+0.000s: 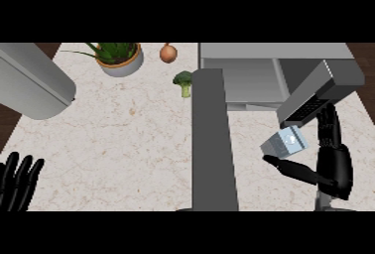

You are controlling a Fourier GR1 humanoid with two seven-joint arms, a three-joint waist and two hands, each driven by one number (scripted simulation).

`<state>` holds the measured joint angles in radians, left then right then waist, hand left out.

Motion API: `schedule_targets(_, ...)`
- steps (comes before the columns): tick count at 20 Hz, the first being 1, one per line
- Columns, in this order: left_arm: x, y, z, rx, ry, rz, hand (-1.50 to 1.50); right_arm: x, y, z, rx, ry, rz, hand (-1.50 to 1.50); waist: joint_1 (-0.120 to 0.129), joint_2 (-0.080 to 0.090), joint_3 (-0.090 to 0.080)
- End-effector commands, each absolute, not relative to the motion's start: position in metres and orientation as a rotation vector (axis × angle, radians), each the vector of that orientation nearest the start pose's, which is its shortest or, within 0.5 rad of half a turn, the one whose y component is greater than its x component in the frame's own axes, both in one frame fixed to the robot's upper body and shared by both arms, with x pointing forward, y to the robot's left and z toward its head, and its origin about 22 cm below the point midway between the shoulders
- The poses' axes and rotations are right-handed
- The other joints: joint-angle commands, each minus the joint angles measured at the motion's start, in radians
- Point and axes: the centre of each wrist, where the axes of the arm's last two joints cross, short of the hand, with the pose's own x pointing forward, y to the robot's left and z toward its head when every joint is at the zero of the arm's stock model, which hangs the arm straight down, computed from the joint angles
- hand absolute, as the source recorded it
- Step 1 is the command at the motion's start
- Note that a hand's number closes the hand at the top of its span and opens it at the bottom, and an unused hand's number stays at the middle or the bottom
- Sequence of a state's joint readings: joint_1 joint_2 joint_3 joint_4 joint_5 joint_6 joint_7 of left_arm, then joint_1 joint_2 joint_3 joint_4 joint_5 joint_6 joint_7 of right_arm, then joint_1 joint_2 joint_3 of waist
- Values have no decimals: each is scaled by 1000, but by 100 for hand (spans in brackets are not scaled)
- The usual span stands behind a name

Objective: Pick up the milk, place it into the microwave and close the microwave

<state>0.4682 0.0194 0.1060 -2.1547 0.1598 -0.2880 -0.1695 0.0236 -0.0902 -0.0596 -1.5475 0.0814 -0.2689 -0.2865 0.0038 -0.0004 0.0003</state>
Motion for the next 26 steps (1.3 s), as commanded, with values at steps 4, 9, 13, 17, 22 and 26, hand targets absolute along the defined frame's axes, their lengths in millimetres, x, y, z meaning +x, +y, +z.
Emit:
schedule_targets(4, 126, 292, 51, -17, -1921, -19, -150, 231, -287, -35, -409, -1760, -48, -150, 0, 0, 0)
schedule_targets(9, 121, 290, 64, -25, -1944, 0, -150, 234, -290, -64, -404, -1721, -20, -150, 2, 0, 0)
schedule_targets(13, 121, 298, 57, -13, -1938, 1, -150, 252, -309, -73, -424, -1726, -44, -150, 4, 1, 0)
schedule_targets(17, 119, 290, 63, -26, -1908, -17, -150, 240, -323, -86, -458, -1682, -15, -150, 2, 0, 0)
schedule_targets(22, 118, 297, 62, -28, -1913, -1, -150, 243, -317, -105, -368, -1680, -9, -150, 3, 1, 0)
schedule_targets(26, 109, 293, 61, -30, -1906, -23, -150, 245, -323, -110, -330, -1662, -19, -150, 5, 1, 0)
